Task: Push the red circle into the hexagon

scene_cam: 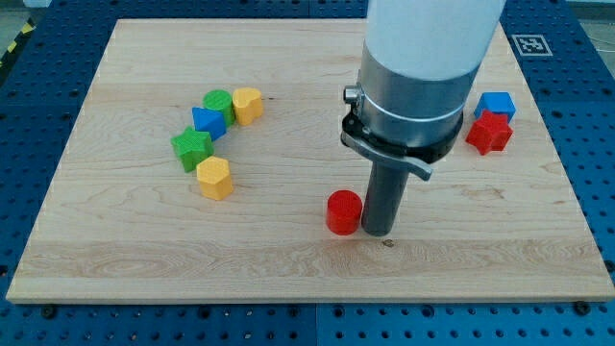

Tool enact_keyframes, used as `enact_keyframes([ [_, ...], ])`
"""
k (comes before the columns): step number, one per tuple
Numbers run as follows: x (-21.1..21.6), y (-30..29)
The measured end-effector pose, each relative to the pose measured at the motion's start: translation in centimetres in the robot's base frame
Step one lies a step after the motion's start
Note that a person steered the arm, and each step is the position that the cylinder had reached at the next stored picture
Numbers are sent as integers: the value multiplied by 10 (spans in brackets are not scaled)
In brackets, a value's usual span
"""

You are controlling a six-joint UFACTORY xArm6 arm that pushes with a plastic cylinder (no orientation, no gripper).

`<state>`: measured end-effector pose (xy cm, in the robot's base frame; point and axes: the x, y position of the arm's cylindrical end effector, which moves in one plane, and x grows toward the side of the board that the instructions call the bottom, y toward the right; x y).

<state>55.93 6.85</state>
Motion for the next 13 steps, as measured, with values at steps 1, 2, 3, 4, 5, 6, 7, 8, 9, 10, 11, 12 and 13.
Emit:
enact_keyframes([
  [1,21,-6],
  [2,13,-31],
  [3,3,-34],
  [4,3,-16],
  [5,3,-7],
  [6,3,-7],
  [7,2,-7],
  [8,2,-7],
  [9,-8,-17],
  [10,-26,-36],
  [11,-26,-27],
  [12,-30,-6],
  [13,-43,-5],
])
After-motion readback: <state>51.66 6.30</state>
